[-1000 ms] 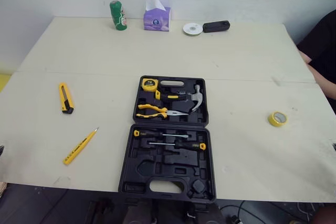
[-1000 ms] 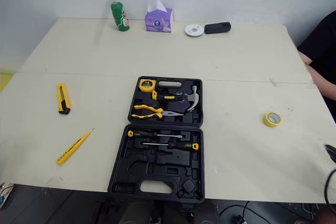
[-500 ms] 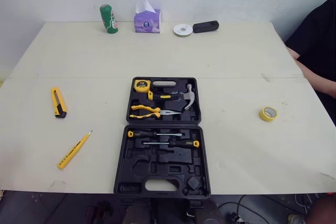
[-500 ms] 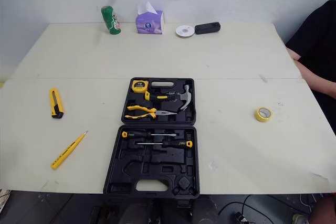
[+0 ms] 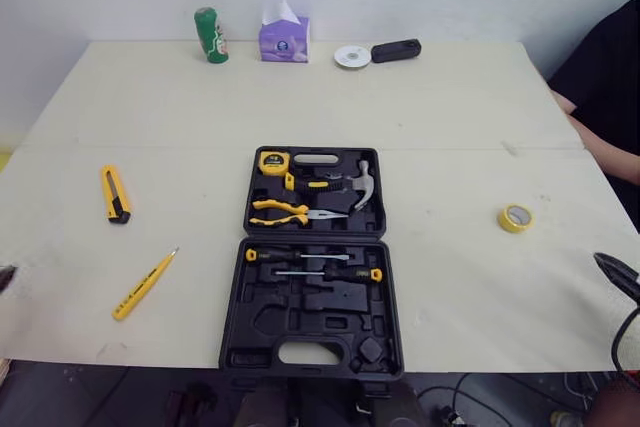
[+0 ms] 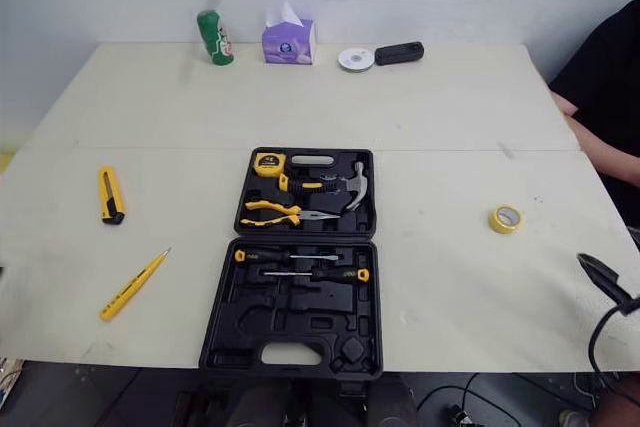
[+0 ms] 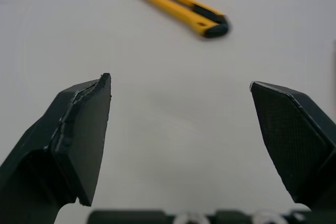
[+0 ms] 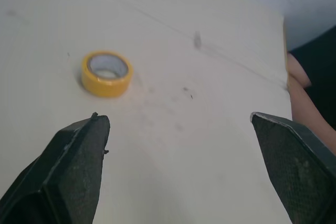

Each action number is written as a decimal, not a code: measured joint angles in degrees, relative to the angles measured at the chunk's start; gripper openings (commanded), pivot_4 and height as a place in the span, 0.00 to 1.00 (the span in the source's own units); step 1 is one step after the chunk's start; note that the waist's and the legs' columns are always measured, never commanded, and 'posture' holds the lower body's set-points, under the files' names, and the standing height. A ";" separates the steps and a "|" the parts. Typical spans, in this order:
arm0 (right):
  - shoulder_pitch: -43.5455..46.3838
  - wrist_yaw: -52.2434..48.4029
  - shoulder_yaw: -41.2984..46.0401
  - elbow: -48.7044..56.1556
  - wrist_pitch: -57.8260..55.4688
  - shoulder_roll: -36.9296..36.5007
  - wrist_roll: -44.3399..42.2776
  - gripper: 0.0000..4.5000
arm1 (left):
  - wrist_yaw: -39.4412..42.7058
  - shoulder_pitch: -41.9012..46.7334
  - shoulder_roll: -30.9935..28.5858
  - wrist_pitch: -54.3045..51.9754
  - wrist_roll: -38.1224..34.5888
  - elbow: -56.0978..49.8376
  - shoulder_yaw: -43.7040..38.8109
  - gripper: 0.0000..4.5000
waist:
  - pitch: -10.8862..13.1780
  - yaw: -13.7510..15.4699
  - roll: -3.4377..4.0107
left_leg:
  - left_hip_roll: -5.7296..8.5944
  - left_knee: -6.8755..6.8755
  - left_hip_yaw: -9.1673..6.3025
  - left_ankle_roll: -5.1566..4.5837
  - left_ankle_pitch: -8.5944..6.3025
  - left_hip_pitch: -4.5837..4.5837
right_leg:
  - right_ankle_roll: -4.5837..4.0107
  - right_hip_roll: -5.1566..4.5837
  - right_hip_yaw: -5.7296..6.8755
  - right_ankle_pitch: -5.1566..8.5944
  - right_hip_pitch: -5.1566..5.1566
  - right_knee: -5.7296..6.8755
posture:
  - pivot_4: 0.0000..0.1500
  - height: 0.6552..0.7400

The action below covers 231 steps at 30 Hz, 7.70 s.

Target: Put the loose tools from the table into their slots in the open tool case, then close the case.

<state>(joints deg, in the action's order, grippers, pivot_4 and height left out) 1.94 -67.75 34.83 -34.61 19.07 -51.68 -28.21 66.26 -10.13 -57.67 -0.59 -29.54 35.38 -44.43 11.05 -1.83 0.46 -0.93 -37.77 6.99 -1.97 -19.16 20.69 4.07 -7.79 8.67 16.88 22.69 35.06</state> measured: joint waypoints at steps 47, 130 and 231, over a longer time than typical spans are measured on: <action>12.40 -3.23 -36.20 58.66 -25.63 16.26 -11.37 0.99 | -17.47 -4.82 1.39 -38.66 6.72 -47.93 17.60 1.00 | 0.03 1.69 -0.30 | 0.01 -0.21 -0.05 -0.35 0.25 0.56 | -0.01 0.10 0.07 0.01 0.49 0.14 | 1.00 1.00; 0.97 -1.58 -29.68 59.48 -24.15 11.25 -7.16 1.00 | 1.96 49.90 0.91 -47.37 20.84 -65.69 73.78 0.11 | 0.25 3.27 -0.74 | 0.04 -0.60 -0.15 -0.52 0.51 0.57 | 0.07 0.33 0.21 -0.03 0.10 0.40 | 1.00 1.00; -2.42 -2.36 -27.64 58.49 -21.29 9.17 -4.46 1.00 | 4.43 29.03 19.76 1.96 17.69 -34.61 54.68 0.01 | 0.24 3.23 -0.62 | -0.01 -1.25 -0.37 -0.68 0.19 0.48 | 0.12 0.08 0.29 -0.05 -0.18 0.36 | 1.00 1.00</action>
<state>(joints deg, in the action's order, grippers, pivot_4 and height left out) -0.49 -70.11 7.18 23.88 -2.22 -42.51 -32.67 70.69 18.90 -37.92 1.38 -11.84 0.77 10.24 11.29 1.40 -0.16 -0.93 -39.02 6.63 -2.65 -18.97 21.17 4.19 -7.71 8.97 16.83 22.51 35.42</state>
